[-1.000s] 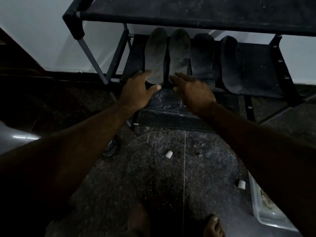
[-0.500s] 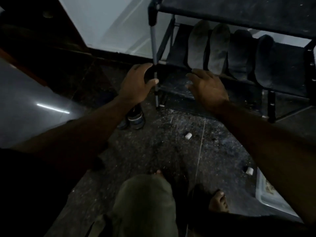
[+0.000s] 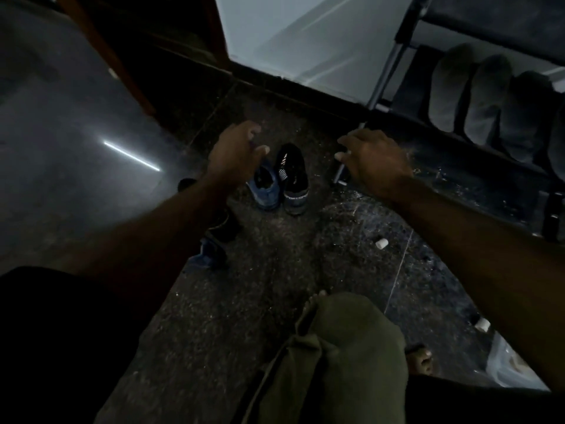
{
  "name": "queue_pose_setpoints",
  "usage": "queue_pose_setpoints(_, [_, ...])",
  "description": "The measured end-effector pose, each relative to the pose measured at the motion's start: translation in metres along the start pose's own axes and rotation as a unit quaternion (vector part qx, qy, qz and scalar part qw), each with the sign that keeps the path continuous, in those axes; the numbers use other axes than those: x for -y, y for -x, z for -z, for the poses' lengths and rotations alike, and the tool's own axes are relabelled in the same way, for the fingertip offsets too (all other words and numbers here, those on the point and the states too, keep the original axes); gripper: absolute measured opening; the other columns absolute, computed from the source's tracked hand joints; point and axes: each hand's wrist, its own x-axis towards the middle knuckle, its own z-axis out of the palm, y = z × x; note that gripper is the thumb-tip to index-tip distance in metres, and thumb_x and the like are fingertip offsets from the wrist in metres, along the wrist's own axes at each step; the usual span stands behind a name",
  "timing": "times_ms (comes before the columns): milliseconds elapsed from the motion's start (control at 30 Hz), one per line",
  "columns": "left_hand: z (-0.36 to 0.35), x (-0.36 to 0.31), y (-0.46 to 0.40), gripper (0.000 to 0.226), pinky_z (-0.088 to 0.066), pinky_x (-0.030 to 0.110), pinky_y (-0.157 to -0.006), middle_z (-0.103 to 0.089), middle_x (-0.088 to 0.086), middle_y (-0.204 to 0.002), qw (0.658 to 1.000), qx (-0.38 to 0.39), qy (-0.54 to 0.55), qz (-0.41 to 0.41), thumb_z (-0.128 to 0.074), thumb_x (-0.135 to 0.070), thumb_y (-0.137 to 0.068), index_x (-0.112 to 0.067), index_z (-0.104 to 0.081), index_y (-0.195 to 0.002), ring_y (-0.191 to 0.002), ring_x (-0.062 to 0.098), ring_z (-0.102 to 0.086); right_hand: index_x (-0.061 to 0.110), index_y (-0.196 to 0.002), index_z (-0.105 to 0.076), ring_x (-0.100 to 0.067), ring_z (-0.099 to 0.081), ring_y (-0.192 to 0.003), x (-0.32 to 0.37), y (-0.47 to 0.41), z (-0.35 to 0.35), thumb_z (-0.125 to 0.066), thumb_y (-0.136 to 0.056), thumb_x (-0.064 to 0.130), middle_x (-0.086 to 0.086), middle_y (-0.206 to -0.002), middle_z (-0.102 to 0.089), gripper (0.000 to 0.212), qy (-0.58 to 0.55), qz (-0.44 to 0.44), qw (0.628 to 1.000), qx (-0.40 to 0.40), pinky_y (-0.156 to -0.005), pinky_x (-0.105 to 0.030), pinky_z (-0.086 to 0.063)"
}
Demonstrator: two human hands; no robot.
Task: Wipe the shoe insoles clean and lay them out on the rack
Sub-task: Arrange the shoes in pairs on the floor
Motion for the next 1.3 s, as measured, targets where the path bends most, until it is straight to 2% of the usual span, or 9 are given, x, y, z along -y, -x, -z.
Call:
queue_pose_setpoints(100, [-0.002, 0.031, 0.010, 0.045, -0.042, 0.033, -0.085, -0.058, 0.012, -0.126, 0.999, 0.010, -0.011, 0.030, -0.065, -0.030, -0.092, -0.011, -0.054, -0.132, -0.112, 0.029, -0.057, 0.011, -0.130, -0.055, -0.038, -0.046, -0.122, 0.018, -0.015, -0.019, -0.048, -0.100, 0.032, -0.014, -0.137, -0.051, 0.038, -0.006, 0.013, 1.000, 0.025, -0.099, -0.046, -0.042])
queue_pose_setpoints(233, [-0.015, 0.065, 0.022, 0.040, -0.047, 0.038, -0.091, -0.061, 0.013, -0.121, 0.997, 0.024, -0.002, 0.073, -0.065, -0.027, -0.092, -0.006, -0.057, -0.126, -0.113, 0.031, -0.058, 0.013, -0.131, -0.055, -0.036, -0.048, -0.120, 0.034, -0.029, -0.056, -0.048, -0.099, 0.035, -0.013, -0.135, -0.052, 0.039, -0.012, 0.022, 0.997, 0.069, -0.096, -0.043, -0.042])
queue_pose_setpoints(333, [-0.029, 0.083, 0.029, 0.032, -0.045, 0.038, -0.087, -0.060, 0.017, -0.121, 0.991, 0.051, -0.010, 0.123, -0.062, -0.021, -0.095, -0.002, -0.058, -0.120, -0.114, 0.034, -0.056, 0.011, -0.133, -0.054, -0.037, -0.047, -0.120, 0.039, -0.039, -0.087, -0.049, -0.099, 0.033, -0.014, -0.136, -0.052, 0.040, -0.025, 0.029, 0.993, 0.109, -0.098, -0.044, -0.042])
queue_pose_setpoints(467, [-0.052, 0.109, 0.030, 0.019, -0.045, 0.034, -0.070, -0.061, 0.009, -0.096, 0.986, 0.080, -0.018, 0.142, -0.064, -0.025, -0.092, -0.009, -0.058, -0.100, -0.091, 0.027, -0.061, 0.003, -0.129, -0.057, -0.039, -0.050, -0.117, 0.036, -0.048, -0.125, -0.054, -0.098, 0.028, -0.020, -0.131, -0.055, 0.040, -0.045, 0.038, 0.990, 0.130, -0.098, -0.043, -0.041])
queue_pose_setpoints(600, [-0.074, 0.121, 0.029, 0.032, -0.053, 0.041, -0.082, -0.063, 0.010, -0.114, 0.986, 0.084, -0.026, 0.143, -0.063, -0.033, -0.090, -0.013, -0.059, -0.115, -0.101, 0.029, -0.061, -0.001, -0.120, -0.061, -0.039, -0.055, -0.111, 0.026, -0.059, -0.163, -0.057, -0.096, 0.025, -0.023, -0.122, -0.059, 0.036, -0.056, 0.056, 0.983, 0.164, -0.096, -0.044, -0.042])
queue_pose_setpoints(767, [-0.097, 0.121, 0.029, 0.040, -0.051, 0.043, -0.091, -0.061, 0.012, -0.125, 0.981, 0.084, -0.029, 0.174, -0.062, -0.030, -0.092, -0.010, -0.056, -0.126, -0.111, 0.030, -0.058, 0.003, -0.123, -0.060, -0.036, -0.055, -0.112, 0.015, -0.066, -0.192, -0.059, -0.094, 0.024, -0.020, -0.123, -0.059, 0.036, -0.060, 0.046, 0.980, 0.184, -0.096, -0.044, -0.045])
queue_pose_setpoints(1033, [-0.128, 0.138, 0.029, 0.042, -0.049, 0.045, -0.092, -0.056, 0.016, -0.128, 0.976, 0.071, -0.029, 0.202, -0.062, -0.028, -0.093, -0.009, -0.051, -0.128, -0.114, 0.033, -0.055, 0.004, -0.127, -0.054, -0.036, -0.051, -0.119, 0.000, -0.076, -0.236, -0.059, -0.093, 0.026, -0.019, -0.130, -0.054, 0.041, -0.027, 0.043, 0.974, 0.221, -0.101, -0.041, -0.042])
queue_pose_setpoints(1167, [-0.146, 0.155, 0.036, 0.043, -0.045, 0.039, -0.089, -0.054, 0.015, -0.127, 0.969, 0.092, -0.042, 0.224, -0.063, -0.030, -0.092, -0.009, -0.051, -0.127, -0.113, 0.031, -0.053, -0.001, -0.134, -0.046, -0.039, -0.044, -0.127, 0.004, -0.086, -0.258, -0.060, -0.093, 0.023, -0.023, -0.139, -0.045, 0.049, -0.057, 0.016, 0.973, 0.224, -0.107, -0.046, -0.037])
queue_pose_setpoints(1300, [-0.155, 0.172, 0.033, 0.047, -0.041, 0.037, -0.089, -0.049, 0.014, -0.131, 0.961, 0.109, -0.061, 0.246, -0.064, -0.031, -0.091, -0.011, -0.049, -0.130, -0.118, 0.030, -0.049, -0.001, -0.141, -0.037, -0.036, -0.038, -0.134, 0.001, -0.091, -0.271, -0.060, -0.093, 0.021, -0.021, -0.146, -0.039, 0.058, -0.051, 0.017, 0.965, 0.255, -0.111, -0.041, -0.032])
